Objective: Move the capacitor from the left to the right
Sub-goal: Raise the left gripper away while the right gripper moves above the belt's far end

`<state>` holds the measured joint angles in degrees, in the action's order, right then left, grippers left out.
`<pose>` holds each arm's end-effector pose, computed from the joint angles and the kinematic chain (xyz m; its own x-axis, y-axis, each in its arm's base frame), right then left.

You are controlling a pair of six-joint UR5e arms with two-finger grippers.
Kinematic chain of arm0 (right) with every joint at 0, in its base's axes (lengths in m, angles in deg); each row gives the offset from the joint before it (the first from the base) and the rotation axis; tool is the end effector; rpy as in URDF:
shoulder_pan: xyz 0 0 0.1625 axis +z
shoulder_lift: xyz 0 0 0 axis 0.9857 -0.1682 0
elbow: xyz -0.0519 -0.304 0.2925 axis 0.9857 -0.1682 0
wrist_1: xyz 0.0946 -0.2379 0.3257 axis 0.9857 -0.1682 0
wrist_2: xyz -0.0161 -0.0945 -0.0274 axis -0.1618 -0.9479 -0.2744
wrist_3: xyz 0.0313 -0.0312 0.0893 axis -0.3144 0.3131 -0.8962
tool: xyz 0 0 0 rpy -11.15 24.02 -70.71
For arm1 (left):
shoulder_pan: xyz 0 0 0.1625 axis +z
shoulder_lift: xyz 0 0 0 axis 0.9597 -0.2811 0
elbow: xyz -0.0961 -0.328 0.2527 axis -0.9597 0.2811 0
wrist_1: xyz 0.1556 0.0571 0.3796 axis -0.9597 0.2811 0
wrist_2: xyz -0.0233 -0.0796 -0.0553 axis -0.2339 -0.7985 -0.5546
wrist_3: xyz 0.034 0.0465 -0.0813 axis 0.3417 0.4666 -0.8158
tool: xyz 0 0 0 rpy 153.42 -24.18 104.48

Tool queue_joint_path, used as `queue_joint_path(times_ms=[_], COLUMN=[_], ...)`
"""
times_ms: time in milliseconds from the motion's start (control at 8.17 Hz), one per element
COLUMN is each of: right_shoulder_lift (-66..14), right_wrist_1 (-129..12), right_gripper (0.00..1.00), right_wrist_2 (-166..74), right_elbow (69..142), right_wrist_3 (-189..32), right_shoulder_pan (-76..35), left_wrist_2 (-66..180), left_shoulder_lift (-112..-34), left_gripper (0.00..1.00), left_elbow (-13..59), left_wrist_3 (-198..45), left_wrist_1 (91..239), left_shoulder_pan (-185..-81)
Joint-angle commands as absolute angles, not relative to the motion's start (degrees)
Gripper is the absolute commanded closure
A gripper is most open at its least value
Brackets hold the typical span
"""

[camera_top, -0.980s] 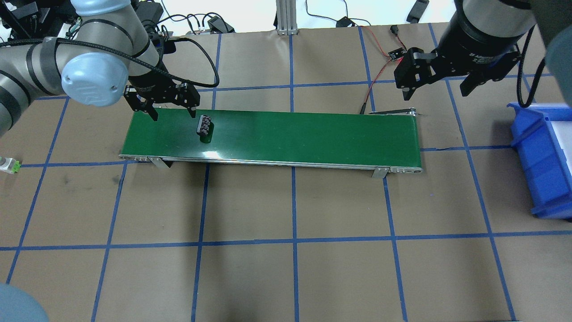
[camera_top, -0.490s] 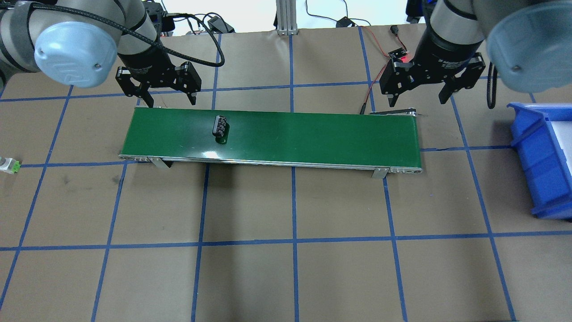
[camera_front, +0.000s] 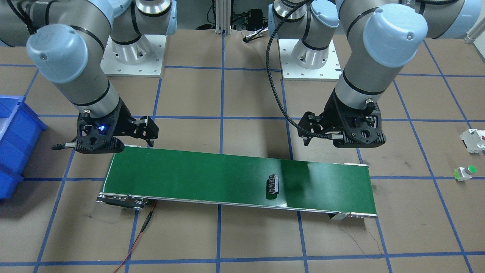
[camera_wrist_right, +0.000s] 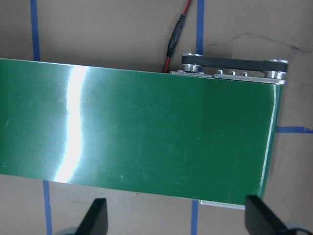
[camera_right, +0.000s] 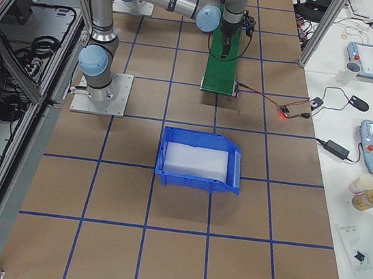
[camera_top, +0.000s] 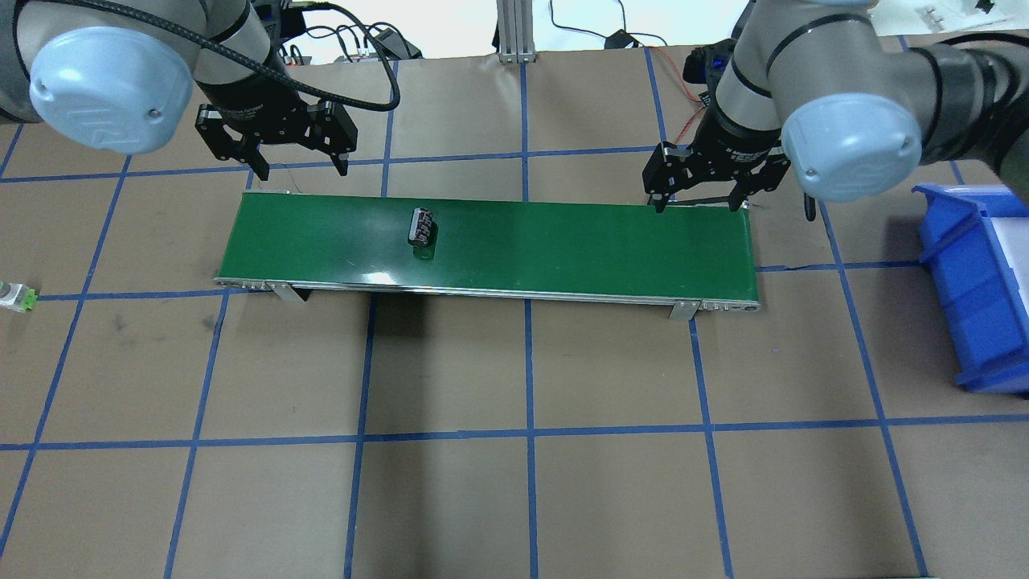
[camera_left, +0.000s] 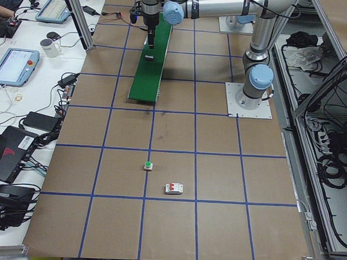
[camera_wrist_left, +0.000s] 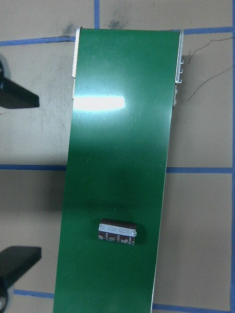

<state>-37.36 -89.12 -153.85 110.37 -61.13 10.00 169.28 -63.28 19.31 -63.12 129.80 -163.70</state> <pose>0.1448 -0.5422 0.3693 -0.9963 -0.0148 -0.0852 -0.0146 0.9999 -0.0039 -0.1325 -0.5630 0.4353 -0.9996 -0.0274 -0.0104 -0.0271 0.9994 -0.0229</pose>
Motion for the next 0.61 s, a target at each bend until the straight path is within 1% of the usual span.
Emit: queue_joint_path(times_ms=[0, 245, 490], right_shoulder_lift=[-34.57, -31.41, -31.13], right_wrist_1=[-99.37, -101.07, -101.06], right_gripper=[0.00, 0.00, 0.00], right_wrist_2=[-148.02, -148.63, -147.93], right_elbow=[115.21, 115.30, 114.52], right_wrist_3=[-59.04, -58.05, -59.28], right_shoulder_pan=[9.95, 9.60, 9.68], left_wrist_2=[169.36, 169.36, 169.36], left_shoulder_lift=[-62.23, -62.22, -62.49], left_gripper=[0.00, 0.00, 0.00], left_elbow=[19.28, 19.29, 19.46], left_wrist_3=[-62.68, -62.68, -59.81], left_wrist_1=[129.37, 129.28, 129.36], left_shoulder_pan=[-163.67, -163.67, -163.67])
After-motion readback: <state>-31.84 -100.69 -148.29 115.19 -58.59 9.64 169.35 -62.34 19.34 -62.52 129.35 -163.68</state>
